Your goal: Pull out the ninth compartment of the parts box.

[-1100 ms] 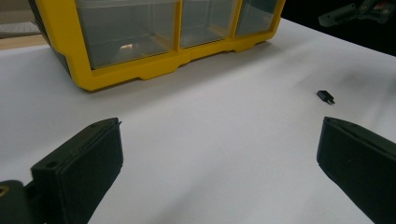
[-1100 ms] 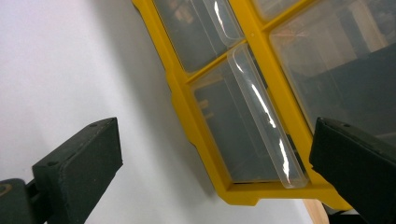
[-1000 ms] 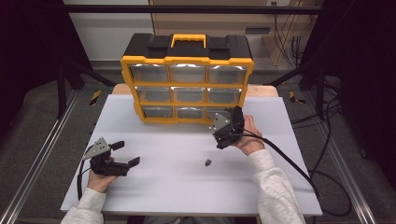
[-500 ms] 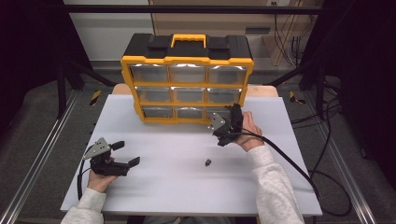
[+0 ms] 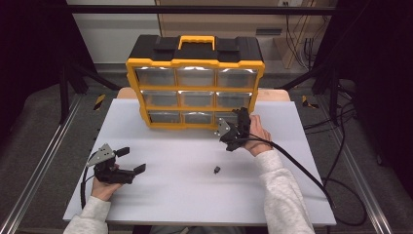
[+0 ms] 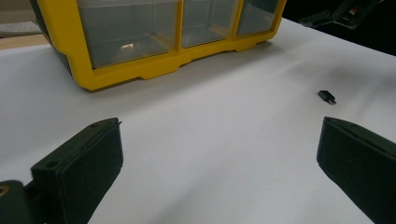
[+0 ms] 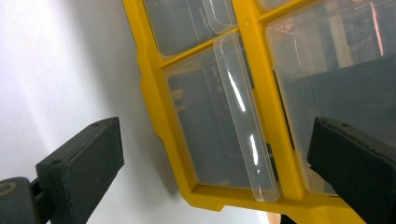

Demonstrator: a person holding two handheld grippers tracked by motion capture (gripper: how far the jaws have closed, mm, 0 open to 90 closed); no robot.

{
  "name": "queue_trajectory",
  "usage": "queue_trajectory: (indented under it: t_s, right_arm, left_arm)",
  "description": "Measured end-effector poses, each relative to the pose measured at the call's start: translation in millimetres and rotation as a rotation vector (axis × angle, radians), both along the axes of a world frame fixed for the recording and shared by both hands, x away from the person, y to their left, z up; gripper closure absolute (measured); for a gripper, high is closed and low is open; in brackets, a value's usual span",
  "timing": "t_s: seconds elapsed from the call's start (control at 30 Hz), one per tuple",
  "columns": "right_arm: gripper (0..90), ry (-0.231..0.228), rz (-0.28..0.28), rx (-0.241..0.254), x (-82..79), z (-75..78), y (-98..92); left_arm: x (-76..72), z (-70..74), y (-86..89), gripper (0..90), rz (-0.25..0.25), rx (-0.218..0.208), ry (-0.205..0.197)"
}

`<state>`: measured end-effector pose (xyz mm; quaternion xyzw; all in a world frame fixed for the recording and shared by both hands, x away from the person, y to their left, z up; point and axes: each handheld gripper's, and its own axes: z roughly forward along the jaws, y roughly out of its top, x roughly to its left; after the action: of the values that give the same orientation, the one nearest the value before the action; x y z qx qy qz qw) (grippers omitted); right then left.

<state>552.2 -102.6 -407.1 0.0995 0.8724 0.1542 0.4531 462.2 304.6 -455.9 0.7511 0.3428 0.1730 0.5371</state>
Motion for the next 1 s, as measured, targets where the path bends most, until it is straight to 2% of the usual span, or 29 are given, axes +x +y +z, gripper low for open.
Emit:
queue_trajectory:
  t_s: [0.07, 0.27, 0.4, 0.47, 0.53, 0.57, 0.63, 1.0]
  right_arm:
    - [4.0, -0.01, 0.009, -0.023, 1.4, -2.2, 0.6]
    - [4.0, -0.013, -0.002, -0.026, 3.7, -5.0, 2.5]
    - [3.8, -0.019, 0.001, -0.053, 8.2, -7.1, 1.8]
    - [3.8, -0.016, -0.009, -0.044, 8.2, -8.3, 2.5]
    - [3.4, -0.018, -0.008, -0.061, 10.7, -11.3, 3.4]
    - [3.4, -0.011, -0.022, -0.049, 10.1, -12.8, 4.5]
    - [3.3, -0.014, -0.012, -0.068, 11.7, -14.8, 5.2]
    - [3.2, -0.022, -0.019, -0.101, 18.5, -23.9, 8.6]
  left_arm:
    - [-0.1, 0.2, 0.1, 0.0, 0.001, 0.0, -0.002]
    - [-0.1, 0.2, 0.1, 0.0, 0.002, 0.001, -0.001]
    - [-0.1, 0.1, 0.0, 0.0, 0.001, 0.0, 0.0]
    - [-0.2, 0.0, 0.0, 0.0, 0.001, 0.0, 0.001]
    - [-0.2, 0.1, -0.3, 0.0, 0.0, 0.003, 0.0]
    - [-0.2, 0.0, -0.3, 0.0, 0.0, 0.004, 0.001]
    - [-0.1, -0.1, -0.2, 0.0, 0.001, 0.004, 0.001]
    - [0.2, -0.2, -0.3, 0.0, 0.002, 0.004, 0.002]
